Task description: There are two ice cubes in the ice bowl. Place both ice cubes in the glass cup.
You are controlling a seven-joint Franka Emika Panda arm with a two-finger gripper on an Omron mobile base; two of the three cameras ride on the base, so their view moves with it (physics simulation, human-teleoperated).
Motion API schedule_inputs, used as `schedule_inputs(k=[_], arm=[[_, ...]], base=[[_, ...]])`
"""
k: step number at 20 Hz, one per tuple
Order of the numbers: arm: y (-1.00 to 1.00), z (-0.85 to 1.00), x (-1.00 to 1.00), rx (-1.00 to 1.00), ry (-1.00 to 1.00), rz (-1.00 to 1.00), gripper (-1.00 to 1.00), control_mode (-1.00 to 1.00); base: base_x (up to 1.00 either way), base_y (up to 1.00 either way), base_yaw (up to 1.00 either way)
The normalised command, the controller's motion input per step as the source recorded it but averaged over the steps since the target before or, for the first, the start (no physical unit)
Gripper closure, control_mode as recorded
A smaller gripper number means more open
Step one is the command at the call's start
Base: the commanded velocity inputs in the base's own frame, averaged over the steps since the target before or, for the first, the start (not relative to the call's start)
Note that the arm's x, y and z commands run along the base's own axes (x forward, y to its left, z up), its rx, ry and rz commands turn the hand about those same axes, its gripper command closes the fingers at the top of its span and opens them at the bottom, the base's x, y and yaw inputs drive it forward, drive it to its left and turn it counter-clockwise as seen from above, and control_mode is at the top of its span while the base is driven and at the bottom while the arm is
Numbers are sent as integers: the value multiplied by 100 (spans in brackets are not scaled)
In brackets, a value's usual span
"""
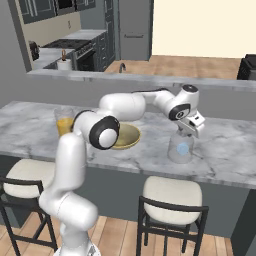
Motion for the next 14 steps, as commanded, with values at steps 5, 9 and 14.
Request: schedule_inputs(k=[5,9,14], arm=[[-5,-1,3,0,0,0,100,-100],[0,-7,0,0,0,0,100,-100],[0,-19,0,0,1,0,100,-100]], base=[[0,0,0],[0,0,0],[0,0,0]])
